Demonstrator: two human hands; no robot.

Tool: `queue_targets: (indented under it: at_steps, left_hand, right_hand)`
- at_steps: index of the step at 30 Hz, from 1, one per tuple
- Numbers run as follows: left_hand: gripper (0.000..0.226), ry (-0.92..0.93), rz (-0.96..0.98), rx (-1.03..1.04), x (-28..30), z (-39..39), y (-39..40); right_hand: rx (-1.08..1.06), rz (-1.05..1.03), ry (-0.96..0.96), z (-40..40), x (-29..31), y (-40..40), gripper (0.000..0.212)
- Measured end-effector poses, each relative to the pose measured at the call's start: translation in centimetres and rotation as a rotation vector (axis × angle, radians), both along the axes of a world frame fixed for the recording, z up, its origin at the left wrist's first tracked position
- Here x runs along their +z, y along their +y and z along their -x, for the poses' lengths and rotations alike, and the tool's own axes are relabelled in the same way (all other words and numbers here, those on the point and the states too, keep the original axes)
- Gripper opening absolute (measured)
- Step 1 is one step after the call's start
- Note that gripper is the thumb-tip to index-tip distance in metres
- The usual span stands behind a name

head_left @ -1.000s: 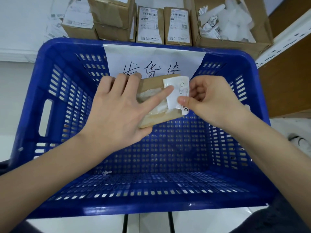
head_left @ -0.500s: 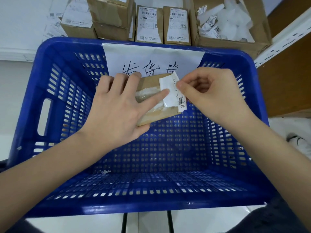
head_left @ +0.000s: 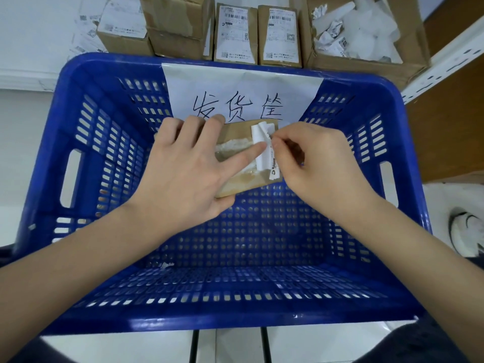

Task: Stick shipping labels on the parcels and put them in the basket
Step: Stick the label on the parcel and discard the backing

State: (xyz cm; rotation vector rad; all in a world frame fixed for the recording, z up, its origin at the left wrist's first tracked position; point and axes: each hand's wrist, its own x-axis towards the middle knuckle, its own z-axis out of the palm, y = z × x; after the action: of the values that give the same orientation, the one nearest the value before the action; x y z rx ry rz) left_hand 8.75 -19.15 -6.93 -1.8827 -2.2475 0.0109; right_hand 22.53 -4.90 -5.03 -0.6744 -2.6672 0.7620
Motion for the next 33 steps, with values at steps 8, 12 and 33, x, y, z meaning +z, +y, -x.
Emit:
queue_targets:
  at_steps: [8, 12, 33]
  left_hand:
    - [0.079, 0.011, -0.024, -0.01, -0.1, 0.1, 0.0]
    - [0.074, -0.013, -0.059, -0.018, 0.1, 0.1, 0.1]
    - [0.075, 0.004, -0.11, -0.028, 0.0, -0.3, 0.3]
  right_hand:
    - [-0.069, 0.272, -0.011, 0.1, 0.1, -0.1, 0.011]
    - [-0.097, 0.286, -0.008, 0.2, 0.3, -0.2, 0.014]
    - [-0.096, 0.269, -0.055, 0.3, 0.8, -0.4, 0.009]
